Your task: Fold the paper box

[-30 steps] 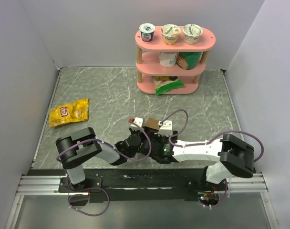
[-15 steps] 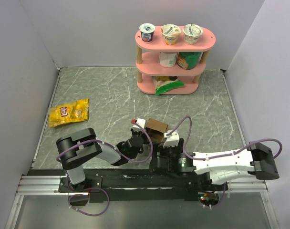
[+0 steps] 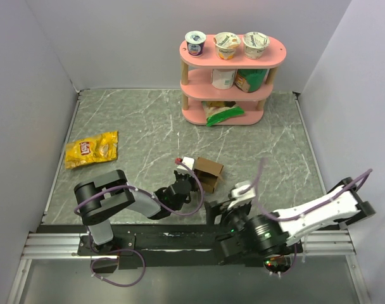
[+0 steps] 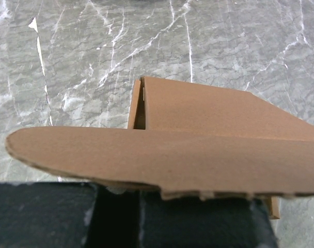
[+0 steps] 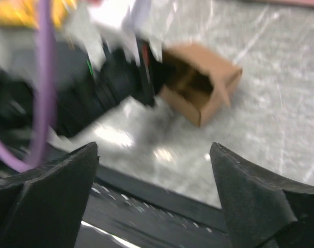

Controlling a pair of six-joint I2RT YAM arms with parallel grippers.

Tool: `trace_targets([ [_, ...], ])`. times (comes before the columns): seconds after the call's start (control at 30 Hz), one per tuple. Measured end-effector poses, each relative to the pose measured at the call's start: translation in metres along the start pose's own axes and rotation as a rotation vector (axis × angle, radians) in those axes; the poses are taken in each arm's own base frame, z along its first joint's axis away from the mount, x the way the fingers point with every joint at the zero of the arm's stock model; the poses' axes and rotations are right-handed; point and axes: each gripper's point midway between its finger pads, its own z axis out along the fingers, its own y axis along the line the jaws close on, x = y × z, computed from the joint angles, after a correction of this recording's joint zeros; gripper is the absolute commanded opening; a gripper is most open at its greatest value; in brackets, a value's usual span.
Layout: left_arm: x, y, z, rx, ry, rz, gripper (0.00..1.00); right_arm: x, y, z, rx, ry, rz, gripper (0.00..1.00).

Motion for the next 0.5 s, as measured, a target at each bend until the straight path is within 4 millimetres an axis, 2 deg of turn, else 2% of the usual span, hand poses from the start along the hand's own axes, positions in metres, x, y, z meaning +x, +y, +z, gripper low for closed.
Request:
trace_targets([
  [0.13,0.000,0.000,0.000,0.000,0.000,0.002,0.01,-0.045,-0.017,-0.007,-0.022,-0.075,0.136,0.80],
  [0.27,0.000,0.000,0.000,0.001,-0.001,0.002,0.01,-0.077,-0.057,-0.008,-0.001,-0.116,0.067,0.78],
  [0.3,0.000,0.000,0.000,0.003,-0.001,0.003,0.01,-0.078,-0.063,-0.004,0.003,-0.108,0.045,0.74],
  [0.43,0.000,0.000,0.000,0.007,0.000,0.014,0.01,-0.068,-0.085,0.025,0.044,-0.067,0.029,0.77],
  [0.5,-0.001,0.000,-0.001,0.009,0.001,0.015,0.01,-0.068,-0.080,0.039,0.040,-0.042,-0.047,0.77],
])
